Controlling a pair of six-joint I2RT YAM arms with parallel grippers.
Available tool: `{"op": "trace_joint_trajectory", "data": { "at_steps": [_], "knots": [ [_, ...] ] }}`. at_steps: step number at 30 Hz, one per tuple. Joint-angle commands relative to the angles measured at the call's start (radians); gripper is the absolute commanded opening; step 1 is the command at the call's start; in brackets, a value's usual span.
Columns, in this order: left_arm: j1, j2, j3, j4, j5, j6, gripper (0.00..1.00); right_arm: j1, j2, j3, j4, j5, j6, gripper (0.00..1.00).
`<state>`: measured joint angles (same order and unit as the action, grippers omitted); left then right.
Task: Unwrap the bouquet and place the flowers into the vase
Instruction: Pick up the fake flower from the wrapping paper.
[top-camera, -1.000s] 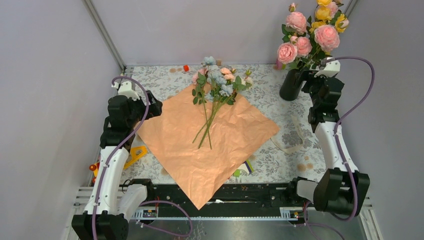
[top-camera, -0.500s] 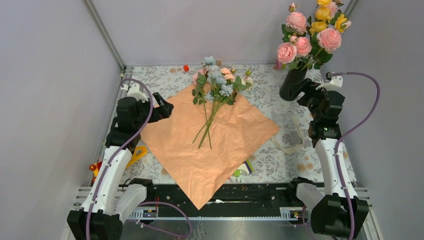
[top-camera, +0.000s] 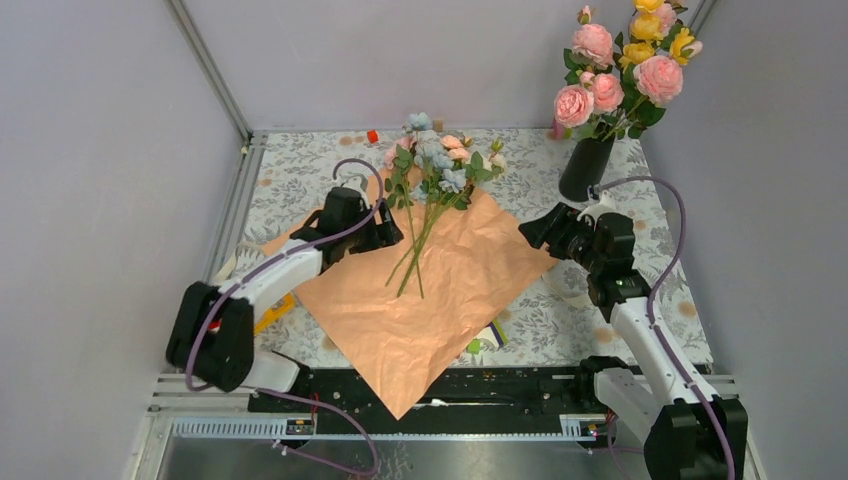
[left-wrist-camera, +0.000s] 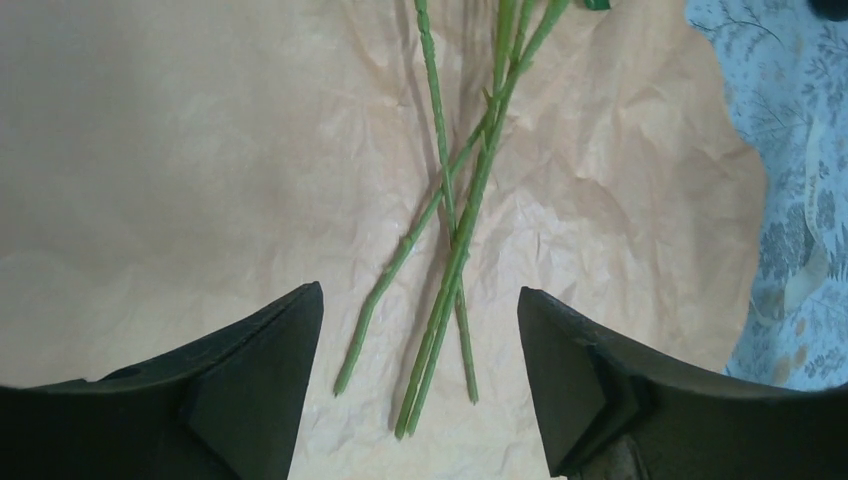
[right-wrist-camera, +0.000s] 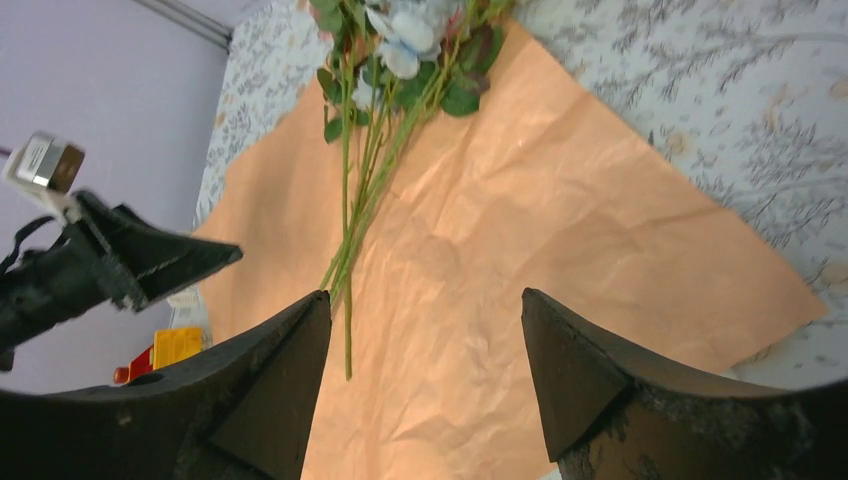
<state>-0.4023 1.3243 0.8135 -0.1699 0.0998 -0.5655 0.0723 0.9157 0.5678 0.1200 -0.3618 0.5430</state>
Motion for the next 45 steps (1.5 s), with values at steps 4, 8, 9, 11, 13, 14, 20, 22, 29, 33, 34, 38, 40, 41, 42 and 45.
{"op": "trace_joint_trajectory", "data": {
  "at_steps": [4, 8, 9, 11, 13, 14, 20, 22, 29, 33, 34, 38, 40, 41, 42, 45],
  "knots": [
    [-0.013, 0.27, 0.181, 0.166, 0.011, -0.134, 0.66, 0.043, 0.011, -0.021, 0.021, -0.02, 0.038, 0.75],
    [-0.018, 0.381, 0.233, 0.216, 0.037, -0.178, 0.6, 0.044, 0.031, 0.008, 0.001, -0.017, 0.013, 0.74],
    [-0.019, 0.403, 0.246, 0.216, 0.039, -0.183, 0.59, 0.044, 0.034, 0.013, 0.0, -0.016, 0.01, 0.74],
    [-0.029, 0.469, 0.27, 0.216, 0.029, -0.189, 0.54, 0.045, 0.05, 0.023, 0.001, -0.024, 0.009, 0.74],
    [-0.034, 0.487, 0.277, 0.224, 0.026, -0.188, 0.5, 0.046, 0.057, 0.023, 0.003, -0.03, 0.008, 0.74],
    [-0.037, 0.496, 0.279, 0.227, 0.024, -0.188, 0.47, 0.046, 0.061, 0.024, 0.001, -0.032, 0.007, 0.74],
    [-0.041, 0.549, 0.314, 0.202, 0.004, -0.183, 0.34, 0.046, 0.076, 0.023, -0.002, -0.044, 0.009, 0.73],
    [-0.041, 0.559, 0.318, 0.199, -0.003, -0.182, 0.34, 0.046, 0.075, 0.023, -0.004, -0.045, 0.008, 0.73],
    [-0.041, 0.582, 0.327, 0.184, -0.013, -0.184, 0.31, 0.046, 0.08, 0.026, -0.008, -0.047, 0.011, 0.73],
    [-0.042, 0.586, 0.325, 0.187, -0.013, -0.186, 0.27, 0.046, 0.079, 0.027, -0.012, -0.046, 0.009, 0.72],
    [-0.043, 0.591, 0.326, 0.187, -0.013, -0.187, 0.26, 0.046, 0.079, 0.027, -0.014, -0.046, 0.009, 0.72],
    [-0.043, 0.597, 0.329, 0.187, -0.007, -0.191, 0.18, 0.046, 0.075, 0.026, -0.019, -0.046, 0.011, 0.72],
    [-0.043, 0.59, 0.324, 0.187, -0.015, -0.191, 0.14, 0.047, 0.07, 0.027, -0.023, -0.043, 0.009, 0.72],
    [-0.042, 0.584, 0.321, 0.187, -0.021, -0.19, 0.13, 0.046, 0.068, 0.026, -0.024, -0.042, 0.009, 0.72],
    [-0.043, 0.579, 0.319, 0.185, -0.028, -0.187, 0.1, 0.047, 0.066, 0.025, -0.025, -0.042, 0.01, 0.72],
    [-0.043, 0.561, 0.31, 0.179, -0.046, -0.181, 0.02, 0.046, 0.063, 0.025, -0.028, -0.041, 0.012, 0.72]
  ]
}}
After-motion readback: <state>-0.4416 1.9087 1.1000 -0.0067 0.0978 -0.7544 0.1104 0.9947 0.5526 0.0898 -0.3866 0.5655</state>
